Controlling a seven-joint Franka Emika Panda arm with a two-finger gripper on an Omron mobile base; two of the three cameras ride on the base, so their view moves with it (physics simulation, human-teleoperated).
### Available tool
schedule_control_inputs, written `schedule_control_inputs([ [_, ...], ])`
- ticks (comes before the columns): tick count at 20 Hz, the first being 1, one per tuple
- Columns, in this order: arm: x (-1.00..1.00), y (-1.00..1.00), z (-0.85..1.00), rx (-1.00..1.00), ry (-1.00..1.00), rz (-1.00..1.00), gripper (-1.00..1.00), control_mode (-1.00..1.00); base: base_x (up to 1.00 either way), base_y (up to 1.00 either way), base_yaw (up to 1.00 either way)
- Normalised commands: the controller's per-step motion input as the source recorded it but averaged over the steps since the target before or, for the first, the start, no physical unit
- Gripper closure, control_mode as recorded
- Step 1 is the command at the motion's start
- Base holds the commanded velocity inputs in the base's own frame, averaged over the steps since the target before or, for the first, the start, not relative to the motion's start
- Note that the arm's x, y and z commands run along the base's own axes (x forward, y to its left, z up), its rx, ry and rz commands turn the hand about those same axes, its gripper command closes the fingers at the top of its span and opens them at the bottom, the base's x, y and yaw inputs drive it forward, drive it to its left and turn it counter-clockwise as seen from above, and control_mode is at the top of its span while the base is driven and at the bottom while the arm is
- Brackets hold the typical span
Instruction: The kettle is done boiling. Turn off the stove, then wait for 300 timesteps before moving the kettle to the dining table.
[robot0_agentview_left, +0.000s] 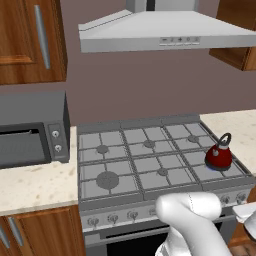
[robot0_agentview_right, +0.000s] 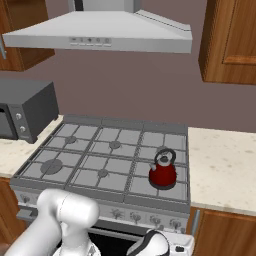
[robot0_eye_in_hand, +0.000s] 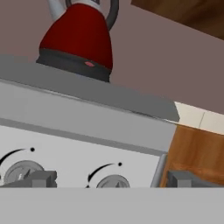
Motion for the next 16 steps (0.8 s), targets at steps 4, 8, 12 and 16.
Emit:
schedule_control_inputs([
  [4, 0.2, -0.08, -0.26, 0.0, 0.01, 0.0, -1.0, -1.0, 0.0, 0.0, 0.0],
  [8, 0.02, -0.22, -0.22, 0.02, 0.0, 0.0, -1.0, -1.0, 0.0, 0.0, 0.0],
  [12, 0.02, -0.23, -0.21, 0.01, 0.0, 0.0, -1.0, -1.0, 0.0, 0.0, 0.0],
  [16, 0.18, -0.11, -0.15, 0.01, 0.0, 0.0, -1.0, -1.0, 0.0, 0.0, 0.0],
])
